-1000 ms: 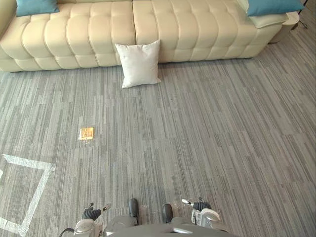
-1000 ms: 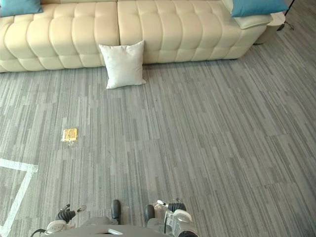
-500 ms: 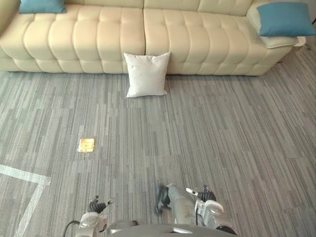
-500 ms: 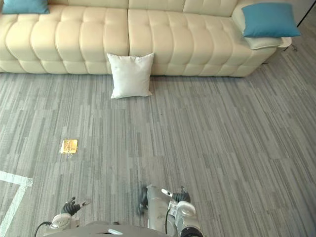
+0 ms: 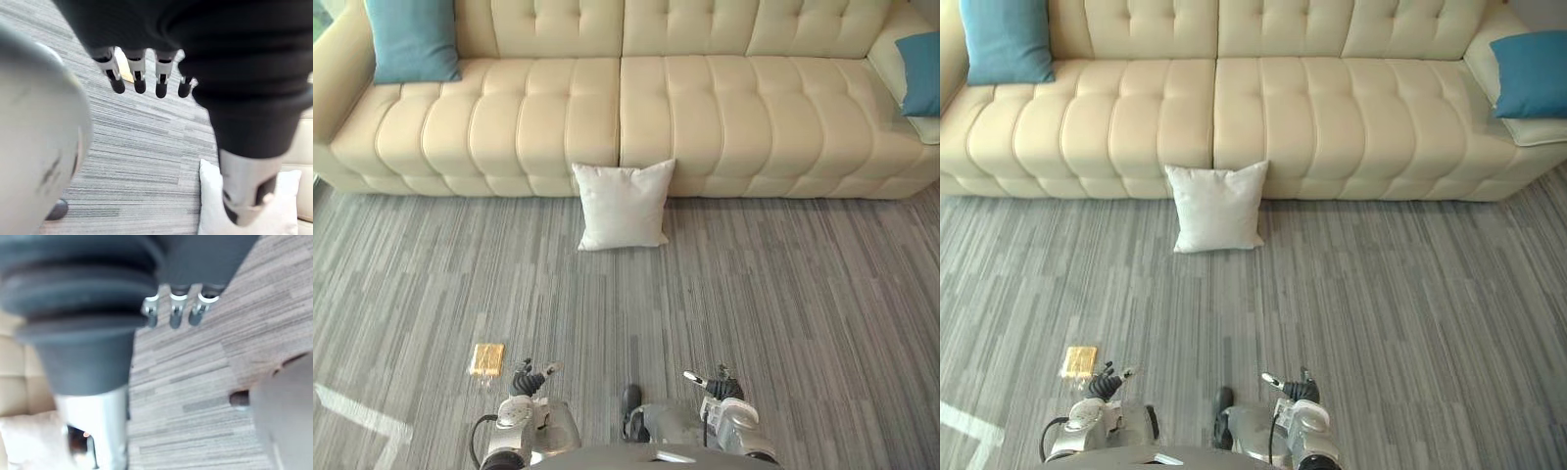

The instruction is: Pick up cushions and gather them together orderly.

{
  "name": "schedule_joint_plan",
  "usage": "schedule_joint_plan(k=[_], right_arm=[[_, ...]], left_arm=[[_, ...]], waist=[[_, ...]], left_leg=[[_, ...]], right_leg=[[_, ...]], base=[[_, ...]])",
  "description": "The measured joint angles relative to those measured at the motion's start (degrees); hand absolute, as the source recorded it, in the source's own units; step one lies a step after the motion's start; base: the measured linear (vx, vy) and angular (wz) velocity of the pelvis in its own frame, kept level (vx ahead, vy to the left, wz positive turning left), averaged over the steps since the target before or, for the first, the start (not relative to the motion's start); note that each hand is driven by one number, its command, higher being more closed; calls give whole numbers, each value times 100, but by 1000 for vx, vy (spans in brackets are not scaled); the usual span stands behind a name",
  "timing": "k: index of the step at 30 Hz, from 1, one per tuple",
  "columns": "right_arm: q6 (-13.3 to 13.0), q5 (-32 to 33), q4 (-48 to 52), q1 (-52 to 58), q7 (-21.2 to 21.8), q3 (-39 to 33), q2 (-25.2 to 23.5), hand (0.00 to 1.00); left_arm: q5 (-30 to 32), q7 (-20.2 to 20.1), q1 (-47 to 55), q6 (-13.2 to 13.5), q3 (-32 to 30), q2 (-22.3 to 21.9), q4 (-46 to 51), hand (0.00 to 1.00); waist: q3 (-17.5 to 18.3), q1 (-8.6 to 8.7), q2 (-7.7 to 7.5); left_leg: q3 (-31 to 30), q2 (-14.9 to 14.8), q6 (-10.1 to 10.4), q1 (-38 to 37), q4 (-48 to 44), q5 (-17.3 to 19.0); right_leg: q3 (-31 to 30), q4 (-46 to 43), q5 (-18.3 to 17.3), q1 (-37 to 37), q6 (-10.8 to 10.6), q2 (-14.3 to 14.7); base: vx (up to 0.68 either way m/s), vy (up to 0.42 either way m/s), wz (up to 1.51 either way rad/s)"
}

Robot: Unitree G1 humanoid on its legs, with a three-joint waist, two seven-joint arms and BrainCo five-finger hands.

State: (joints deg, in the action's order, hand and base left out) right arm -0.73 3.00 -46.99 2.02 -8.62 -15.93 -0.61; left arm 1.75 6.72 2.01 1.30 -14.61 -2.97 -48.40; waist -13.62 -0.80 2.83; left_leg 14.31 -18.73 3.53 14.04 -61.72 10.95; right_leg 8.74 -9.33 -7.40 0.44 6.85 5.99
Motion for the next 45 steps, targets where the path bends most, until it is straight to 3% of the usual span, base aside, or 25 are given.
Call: schedule_joint_plan(k=[2, 5, 6, 8, 9, 11, 13, 16, 18, 19, 20, 22, 23, 25, 26, 28, 30, 32, 34, 36, 38, 41, 43, 44, 45], right_arm=[[-1, 2, 16, 76, -1, 2, -7, 0], [-4, 3, 112, 187, -4, -11, -80, 0], [-5, 4, 114, 224, -4, -9, -88, 0], [-10, 3, 117, 254, -4, 1, -31, 0], [16, 5, 63, 212, -6, 14, -104, 0], [43, 1, 35, 208, 50, 97, -277, 0], [40, -5, -108, 140, 59, 125, -282, 0], [43, -63, -231, 103, 67, 133, -281, 0], [47, -103, -288, 127, 83, 154, -261, 0], [39, -116, -287, 108, 106, 198, -174, 0], [36, -116, -276, 112, 112, 231, -128, 0], [38, -117, -241, 136, 113, 235, -120, 0], [36, -119, -124, 198, 114, 237, -116, 0], [33, -120, -124, 189, 114, 234, -96, 0], [23, -119, -124, 184, 114, 228, -89, 0], [16, -119, -129, 169, 114, 213, -68, 0], [33, -119, -129, 157, 114, 191, -55, 0], [48, -121, -132, 201, 114, 138, -44, 0], [50, -123, -138, 235, 114, 104, 87, 0], [52, -127, -128, 210, 115, -22, 148, 0], [58, -137, -135, 215, 115, -15, 149, 0], [57, -237, -138, 228, 116, 6, 85, 0], [54, -235, -129, 231, 117, 26, 84, 0], [54, -233, -129, 232, 115, 28, 83, 0], [56, -232, -133, 238, 111, 29, 83, 0]], left_arm=[[1, -3, -11, 6, 4, 39, 15, 0], [6, -2, -23, 15, 3, 67, 55, 0], [6, -3, -18, 31, 18, 51, 44, 0], [7, -1, 115, 39, 23, -45, -24, 0], [8, -4, 73, 36, 5, 51, -120, 0], [9, 7, 61, 36, 7, 237, -212, 0], [-38, 3, 55, 37, -28, 291, -345, 0], [-34, -6, 54, 31, 19, 341, -489, 0], [-35, -3, 92, 8, 126, 347, -506, 0], [-35, -6, 127, -8, 285, 368, -512, 0], [-35, -6, 135, -9, 386, 391, -511, 0], [-31, 3, 178, -14, 387, 413, -512, 0], [-31, -1, 204, -13, 370, 406, -511, 0], [-31, 1, 202, -13, 333, 390, -512, 0], [-31, 1, 215, -13, 293, 371, -524, 0], [-27, 4, 193, -12, 211, 354, -588, 0], [-16, 4, 185, -12, 149, 347, -645, 0], [22, 6, 196, -12, 117, 327, -684, 0], [91, -6, 174, -11, 123, 212, -854, 0], [141, -9, 132, -9, 123, 28, -853, 0], [143, -9, 123, -9, 118, 6, -848, 0], [140, -94, 40, -8, 108, -30, -779, 0], [135, -102, 30, -9, 24, -101, -596, 0], [127, -103, 32, -10, -16, -121, -566, 0], [127, -105, 30, -11, -28, -124, -542, 0]], waist=[[-10, -79, -24], [-32, -129, -191], [26, -136, -171], [173, -184, 45], [240, -203, -87], [397, -184, -392], [496, -253, -559], [511, -255, -560], [533, -226, -523], [546, -195, -488], [517, -172, -439], [536, -120, -473], [543, -78, -482], [542, -67, -469], [541, -36, -458], [541, -35, -457], [537, -6, -452], [541, 35, -446], [654, 52, -239], [668, 80, -51], [674, 86, -20], [640, 99, -81], [632, 84, -62], [629, 73, -59], [604, 53, -96]], left_leg=[[109, 50, -27, 187, 656, 301], [185, 498, 4, 422, 2167, 365], [133, 725, 20, 500, 2973, 183], [-37, 823, -107, 490, 4164, -797], [14, 944, -224, 475, 4035, -1101], [176, 1143, -321, 459, 4082, -919], [475, 1229, -425, 264, 4093, -743], [665, 1367, -462, -177, 4333, -547], [755, 1429, -417, -437, 4587, -422], [754, 1453, -462, -595, 4680, -334], [735, 1468, -460, -736, 4706, -268], [660, 1527, -453, -955, 4703, -146], [589, 1547, -449, -1183, 4734, -61], [553, 1563, -446, -1431, 4890, -21], [441, 1560, -435, -1539, 4933, 45], [349, 1557, -358, -1694, 5006, 104], [268, 1535, -277, -1794, 5006, 169], [88, 1506, -35, -2045, 4972, 410], [-216, 1305, 101, -2232, 5087, 472], [-475, 1131, 205, -2438, 5270, 416], [-563, 989, 270, -2534, 5204, 376], [-676, 812, 374, -2285, 4171, 318], [-828, 656, 548, -1537, 2416, 16], [-821, 575, 562, -1276, 1869, -199], [-773, 471, 522, -973, 1229, -149]], right_leg=[[-87, 121, -13, 382, -27, -88], [-208, 202, -165, 811, -267, -458], [-233, 206, -245, 899, -393, -595], [-426, 213, -452, 989, -697, -568], [-596, 212, -619, 1060, -847, -712], [-738, 103, -534, 887, -844, -973], [-942, 45, -304, 864, -932, -1173], [-1046, -349, -108, 817, -1111, -1334], [-1137, -1382, -66, 357, -1213, -1375], [-1128, -2347, 195, -78, -1544, -1403], [-1118, -3087, 378, -404, -1588, -1441], [-1036, -3970, 116, -815, -1481, -1473], [-781, -4228, -270, -1077, -1332, -1464], [-442, -3925, -590, -1303, -1207, -1444], [-110, -3287, -681, -1457, -1125, -1379], [167, -2227, -562, -1579, -1009, -1300], [260, -1241, -159, -1660, -886, -1219], [308, -652, 723, -1545, -786, -1206], [545, -963, 547, -1454, -638, -1059], [739, -1377, 56, -1474, -512, -935], [816, -1405, -145, -1306, -467, -819], [931, -1232, -359, -873, -419, -720], [910, -1041, -409, -615, -444, -660], [871, -969, -412, -517, -438, -649], [798, -869, -416, -384, -432, -624]], base=[[400, 123, -37], [352, 183, -19], [439, 313, -32], [455, 358, -45], [310, 248, -30], [318, 231, -19], [303, 232, -45], [166, 170, -47], [95, 167, -35], [86, 139, -14], [89, 107, -2], [158, 80, 23], [185, 29, 34], [190, -45, 26], [204, -91, 28], [274, -140, 36], [359, -189, 36], [487, -287, 40], [461, -246, 37], [486, -227, 21], [370, -173, 11], [318, -135, 18], [214, -45, -7], [241, 10, -24], [247, 87, -41]])
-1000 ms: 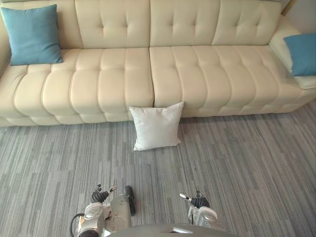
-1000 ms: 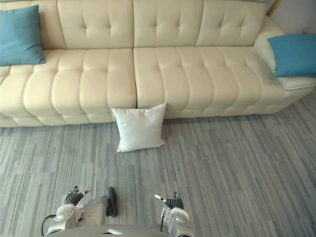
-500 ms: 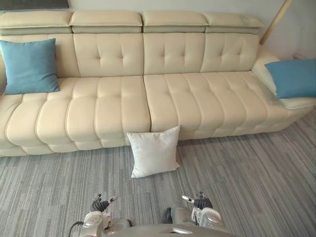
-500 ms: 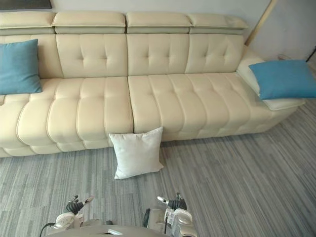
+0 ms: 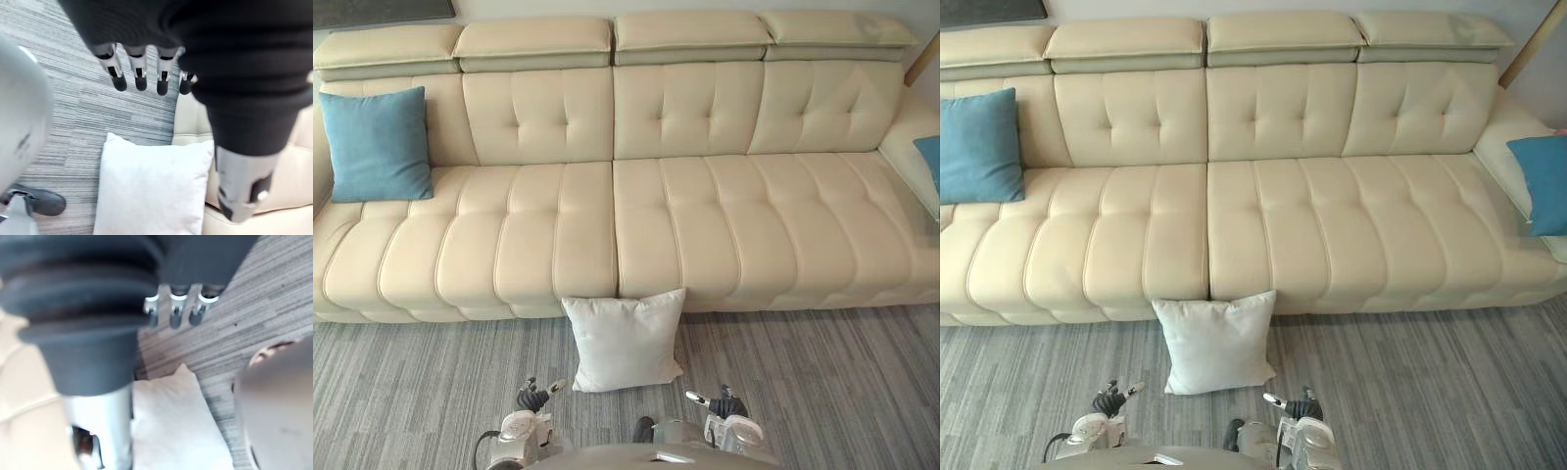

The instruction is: Pick up cushions and gather them together orderly.

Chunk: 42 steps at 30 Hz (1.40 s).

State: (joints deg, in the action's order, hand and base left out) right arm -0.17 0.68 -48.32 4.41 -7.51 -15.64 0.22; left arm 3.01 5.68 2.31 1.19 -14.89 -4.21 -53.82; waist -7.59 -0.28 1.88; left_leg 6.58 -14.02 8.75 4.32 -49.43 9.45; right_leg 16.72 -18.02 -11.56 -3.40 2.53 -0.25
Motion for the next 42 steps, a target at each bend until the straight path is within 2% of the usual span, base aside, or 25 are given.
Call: schedule_joint_plan(k=[1, 3, 4, 5, 6, 7, 8, 9, 10, 11, 15, 16, 19, 22, 29, 33, 34, 36, 37, 38, 39, 42], right_arm=[[4, 1, -16, 4, -3, -4, -5, 0], [17, 2, -46, 3, -6, -30, -12, 0], [29, 3, -46, 1, -10, -32, -18, 0], [39, 4, -51, -3, -12, -33, -29, 0], [39, 4, -52, -4, -13, -33, -32, 0], [38, 3, -51, -4, -13, -35, -27, 0], [34, 3, -57, 1, -15, -45, 28, 0], [57, 2, -128, -48, -18, -28, -57, 0], [42, 2, -128, -52, -7, -28, -120, 0], [39, 2, -138, -45, -9, -37, -217, 0], [30, -1, -223, -60, -9, -37, -259, 0], [32, -1, -248, -53, -9, -40, -250, 0], [11, -9, -328, -55, -10, -46, -186, 0], [34, -20, -621, 32, -15, -49, -23, 0], [37, -73, -671, 48, -16, -28, 95, 0], [44, -106, -663, -55, -21, 0, 78, 0], [47, -106, -643, -113, -31, 99, 96, 0], [64, -111, -424, -335, -77, 330, 176, 0], [57, -113, -319, -416, -82, 409, 216, 0], [47, -123, -59, -676, -148, 533, 307, 0], [44, -225, 159, -870, -188, 626, 401, 0], [47, -325, 674, -1302, -340, 659, 546, 0]], left_arm=[[1, 3, 14, -4, 0, 4, 70, 0], [1, 5, 14, -2, 0, 5, 131, 0], [1, 6, 11, 2, -3, 9, 157, 0], [1, 8, -11, 8, -1, 28, 174, 0], [1, 10, -14, 8, 2, 35, 206, 0], [0, 12, -14, 10, 12, 34, 214, 0], [-7, 11, -9, 9, 47, -4, 172, 0], [-9, 18, -59, 2, 54, 117, 135, 0], [-12, 23, -50, 6, 56, 173, 138, 0], [-15, 23, -53, -2, 54, 284, 119, 0], [-13, 19, 100, -8, 42, 466, -120, 0], [-2, 16, 103, -8, 45, 480, -153, 0], [1, 13, 106, -8, 48, 484, -229, 0], [9, 12, 134, -7, 50, 475, -331, 0], [68, 11, 175, -8, 166, 549, -428, 0], [66, 12, 154, -8, 174, 619, -407, 0], [60, 16, 81, -11, 200, 655, -380, 0], [-23, 52, -81, -14, 272, 662, -142, 0], [-59, 58, -125, -13, 287, 653, -60, 0], [-175, 133, -300, -13, 391, 652, 75, 0], [-352, 206, -480, -11, 427, 651, 197, 0], [-685, 401, -882, 9, 507, 683, 613, 0]], waist=[[-17, -23, 12], [-36, -69, -12], [-49, -92, -28], [-79, -145, -79], [-90, -159, -97], [-87, -160, -87], [-43, -167, 34], [-85, -158, -164], [-99, -146, -197], [-53, -144, -329], [-25, -159, -351], [39, -130, -430], [57, -108, -408], [109, -108, -329], [176, -62, -399], [117, -91, -424], [18, -97, -433], [-118, -101, -362], [-212, -102, -301], [-376, -114, -195], [-522, -108, -157], [-890, -116, -120]], left_leg=[[188, -107, -98, 243, -446, 226], [350, -154, -230, 391, -367, 437], [407, -157, -253, 438, -245, 529], [514, -123, -266, 555, 267, 702], [539, -85, -278, 614, 710, 709], [573, -56, -300, 662, 1252, 652], [549, -23, -228, 623, 2141, 250], [629, 246, -347, 489, 2299, 175], [645, 341, -365, 443, 2421, 157], [663, 480, -426, 429, 2521, 119], [823, 618, -455, 36, 2891, 63], [837, 648, -459, 13, 2990, -2], [911, 680, -401, -150, 3385, -247], [874, 674, -326, -436, 3894, -403], [1148, 870, -333, -999, 4922, -857], [1434, 904, -367, -882, 4827, -723], [1501, 824, -381, -630, 4415, -523], [1528, 423, -428, 308, 3145, -56], [1516, 294, -439, 538, 2839, 67], [1464, 37, -497, 1213, 2186, 276], [1431, -63, -557, 1686, 1831, 328], [1367, -122, -633, 2283, 1421, 433]], right_leg=[[-142, 156, 0, 230, -1, 18], [-236, 258, 11, 398, -19, -27], [-278, 270, 13, 452, -23, -58], [-345, 261, 25, 567, -73, -192], [-374, 227, 26, 588, -167, -287], [-394, 181, 3, 591, -302, -370], [-482, 65, -129, 552, -573, -376], [-645, 102, -171, 528, -654, -564], [-692, 183, -150, 527, -625, -619], [-712, 388, -57, 592, -618, -713], [-887, 883, 258, 922, -693, -753], [-922, 960, 288, 939, -741, -763], [-1009, 1163, 410, 938, -844, -734], [-1159, 1277, 539, 946, -798, -637], [-1736, 1478, 728, 811, -801, -628], [-2047, 1486, 830, 553, -780, -658], [-2113, 1420, 848, 400, -757, -653], [-2226, 987, 862, -254, -782, -484], [-2237, 824, 861, -426, -808, -412], [-2241, 370, 810, -1018, -872, -264], [-2225, -53, 743, -1553, -883, -218], [-2223, -741, 546, -2285, -909, -226]], base=[[248, 105, -39], [166, 99, -32], [199, 194, -29], [189, 224, -20], [178, 249, -19], [148, 309, -17], [143, 304, -12], [140, 338, -7], [96, 217, 12], [100, 217, 10], [49, 84, -13], [8, -7, -13], [-44, -45, -20], [-68, -57, -28], [-88, 17, -36], [-58, 64, -44], [-70, 24, -34], [-123, -11, -36], [-163, -5, -35], [-192, 34, -31], [-206, 41, -27], [-192, 23, -2]])
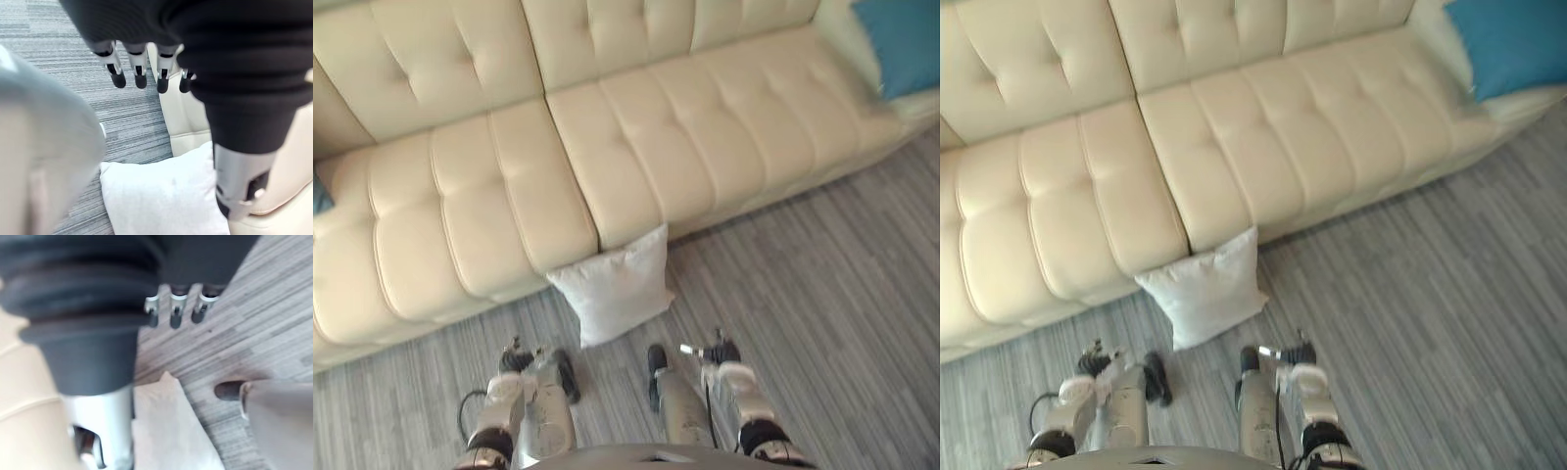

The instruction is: Pick up cushions and gather them together orderly.

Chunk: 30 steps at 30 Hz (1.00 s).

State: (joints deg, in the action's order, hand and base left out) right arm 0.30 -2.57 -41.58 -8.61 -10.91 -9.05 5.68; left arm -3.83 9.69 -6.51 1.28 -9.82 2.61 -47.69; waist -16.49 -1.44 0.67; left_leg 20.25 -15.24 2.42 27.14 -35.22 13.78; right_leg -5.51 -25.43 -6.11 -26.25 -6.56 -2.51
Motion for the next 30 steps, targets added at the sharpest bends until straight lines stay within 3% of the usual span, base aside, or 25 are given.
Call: schedule_joint_plan(k=[3, 9, 14, 17, 22, 30], right_arm=[[-5, 4, 303, -431, -125, 0, 208, 0], [9, 161, 490, -1445, -463, -230, 667, 0], [-5, 527, 471, -2995, -700, -347, 1335, 0], [-17, 601, 477, -3691, -735, -288, 1604, 0], [-60, 796, 469, -4369, -923, 81, 1843, 0], [-51, 766, 486, -5574, -1175, 907, 2137, 0]], left_arm=[[-297, 134, -353, 67, 72, 201, 329, 0], [-743, 263, -1273, 177, -10, 577, 668, 0], [-1130, 292, -2507, 268, -156, 961, 895, 0], [-1205, 333, -2882, 268, -138, 1024, 953, 0], [-1224, 389, -3211, 292, 86, 1142, 1363, 0], [-1228, 511, -3806, 374, 609, 1205, 1566, 0]], waist=[[-153, 7, 2], [-651, 10, 21], [-1199, -36, 4], [-1438, -82, -4], [-1440, -150, -4], [-1443, -173, -5]], left_leg=[[-85, -60, -10, 746, -364, 94], [-289, -153, -99, 2140, -786, -37], [-544, -212, -197, 3841, -1372, -212], [-617, -246, -200, 4392, -1679, -214], [-760, -282, -210, 5196, -2093, -206], [-805, -301, -304, 6350, -2316, -315]], right_leg=[[0, -575, -160, -841, 76, -11], [125, -1124, -137, -2192, 114, -33], [291, -2041, -238, -3885, 109, -93], [344, -2462, -335, -4466, 130, -128], [406, -3066, -538, -5283, 157, -180], [426, -3468, -518, -6505, 177, -239]], base=[[-163, -1, 2], [-101, -26, 7], [-32, -28, 14], [-9, -28, 7], [-29, -36, 11], [-60, 8, 5]])
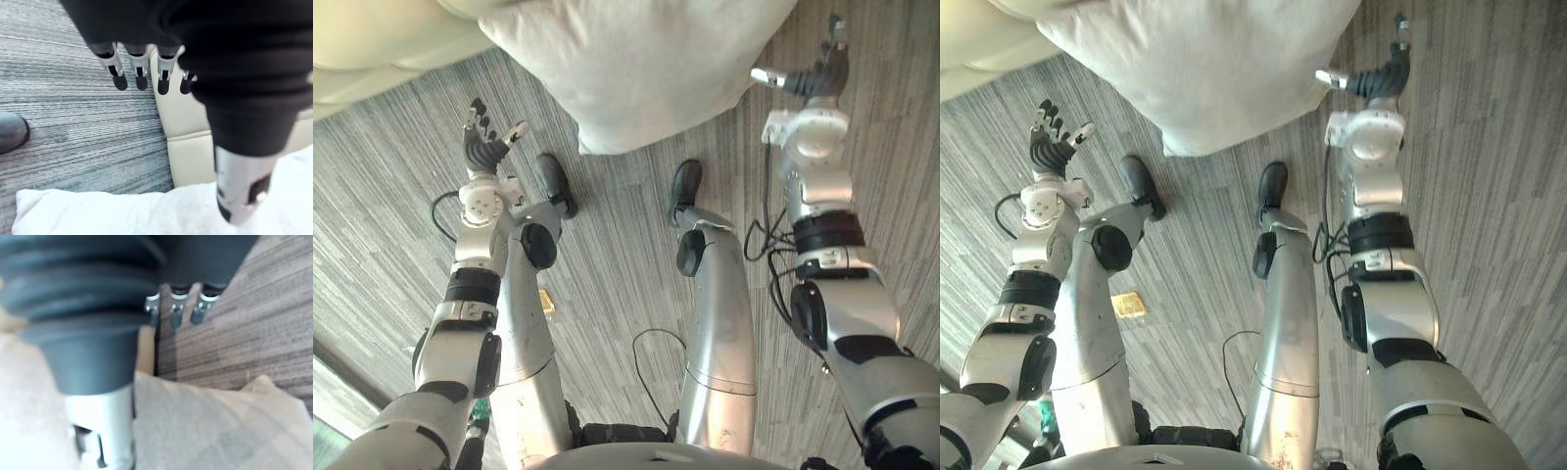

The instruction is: Pick up cushions and gather them together orderly.

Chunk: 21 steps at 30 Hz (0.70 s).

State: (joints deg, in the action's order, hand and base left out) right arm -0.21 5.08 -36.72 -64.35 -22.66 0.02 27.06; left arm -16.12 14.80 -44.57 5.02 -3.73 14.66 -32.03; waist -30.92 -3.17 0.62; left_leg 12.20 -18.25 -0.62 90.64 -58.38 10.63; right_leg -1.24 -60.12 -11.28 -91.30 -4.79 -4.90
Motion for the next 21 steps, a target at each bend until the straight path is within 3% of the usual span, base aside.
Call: schedule_joint_plan(k=[2, 3, 7, 8, 17, 21], right_arm=[[19, -51, -4, -271, -72, 164, -5, 0], [47, -85, -4, -463, -164, 222, -31, 100], [139, -99, -3, -834, -439, 399, -67, 100], [176, -100, 3, -885, -550, 424, -88, 100], [563, -277, 703, -1148, -1172, 454, -698, 100], [577, -270, 705, -1269, -1302, 447, -892, 100]], left_arm=[[1, 27, -160, -1, 139, 0, 1, 0], [1, 100, -285, -1, 252, -7, 4, 0], [0, 255, -707, -1, 578, -77, 226, 0], [-1, 304, -838, 4, 689, -132, 330, 100], [-253, 914, -1185, -15, 924, -543, 926, 100], [-362, 1058, -1164, -128, 950, -538, 982, 100]], waist=[[-21, -17, -8], [-21, -23, -7], [-21, 24, -6], [-20, 20, -6], [-11, 168, 2], [-5, 222, 6]], left_leg=[[-24, -18, 36, 161, -76, -18], [-44, -17, 49, 238, -71, -28], [-108, 69, 73, 380, -53, -67], [-125, 72, 78, 416, -53, -72], [-199, 79, 106, 497, -54, -199], [-253, 76, 139, 391, -6, -246]], right_leg=[[12, -92, -4, -159, 47, -7], [31, -96, -2, -219, 53, -8], [72, -173, -51, -348, 113, -90], [88, -176, -53, -371, 117, -92], [166, -281, -22, -450, 165, -74], [219, -223, 16, -339, 225, -53]], base=[[0, 0, 0], [-15, 20, 5], [-10, 18, 12], [-7, 11, 7], [0, 0, 0], [-49, -4, 0]])
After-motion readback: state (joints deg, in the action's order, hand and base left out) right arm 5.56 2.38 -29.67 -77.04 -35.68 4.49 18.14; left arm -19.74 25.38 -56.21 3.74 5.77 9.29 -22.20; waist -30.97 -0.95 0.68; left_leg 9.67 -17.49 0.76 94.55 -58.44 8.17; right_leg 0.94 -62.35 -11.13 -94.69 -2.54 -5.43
